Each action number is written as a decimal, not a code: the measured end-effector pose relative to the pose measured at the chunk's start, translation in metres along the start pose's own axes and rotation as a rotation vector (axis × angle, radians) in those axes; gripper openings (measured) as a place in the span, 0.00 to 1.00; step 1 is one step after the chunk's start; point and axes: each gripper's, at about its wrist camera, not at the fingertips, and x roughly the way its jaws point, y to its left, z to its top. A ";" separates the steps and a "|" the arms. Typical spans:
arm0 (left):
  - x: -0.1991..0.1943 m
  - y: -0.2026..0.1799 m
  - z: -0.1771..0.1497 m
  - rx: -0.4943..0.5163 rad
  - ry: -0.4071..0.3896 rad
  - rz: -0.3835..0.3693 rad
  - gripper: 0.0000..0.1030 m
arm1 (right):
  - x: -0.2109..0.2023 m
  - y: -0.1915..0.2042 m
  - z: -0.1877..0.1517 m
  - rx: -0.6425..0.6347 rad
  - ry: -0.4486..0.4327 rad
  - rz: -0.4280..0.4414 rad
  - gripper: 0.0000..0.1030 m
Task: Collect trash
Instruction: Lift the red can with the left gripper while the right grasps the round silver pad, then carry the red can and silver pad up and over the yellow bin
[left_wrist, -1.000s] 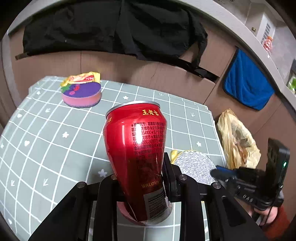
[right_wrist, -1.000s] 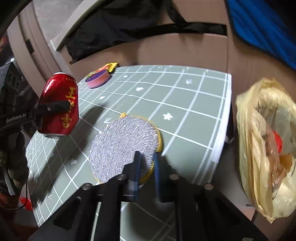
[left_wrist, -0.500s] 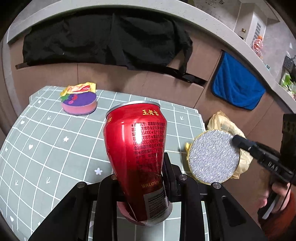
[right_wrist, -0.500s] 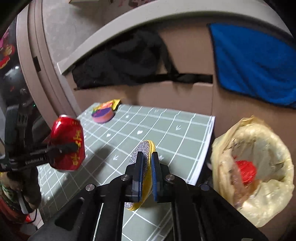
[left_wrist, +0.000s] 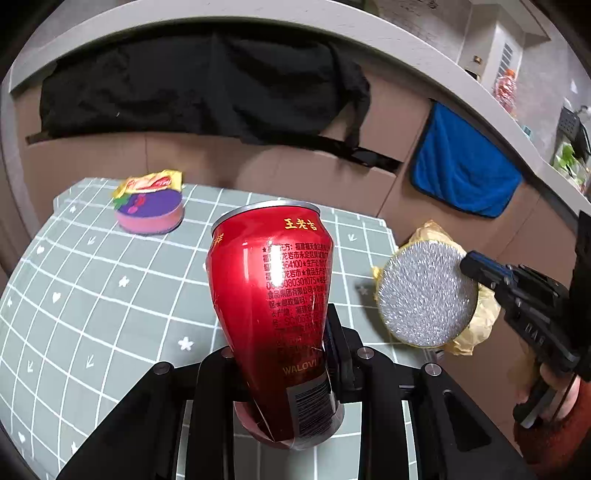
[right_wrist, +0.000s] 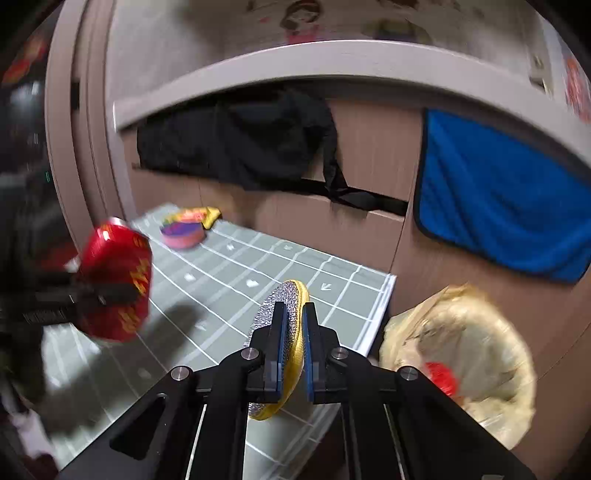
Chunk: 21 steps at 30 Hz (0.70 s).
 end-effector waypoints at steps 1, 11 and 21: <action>0.000 0.004 -0.001 -0.009 0.002 0.000 0.27 | 0.003 0.007 -0.002 -0.027 0.011 -0.003 0.07; -0.006 0.036 -0.011 -0.075 0.010 -0.004 0.27 | 0.016 0.046 -0.012 -0.022 0.047 0.138 0.10; -0.012 0.035 -0.005 -0.072 -0.013 0.010 0.27 | 0.049 0.031 -0.029 0.116 0.157 0.188 0.13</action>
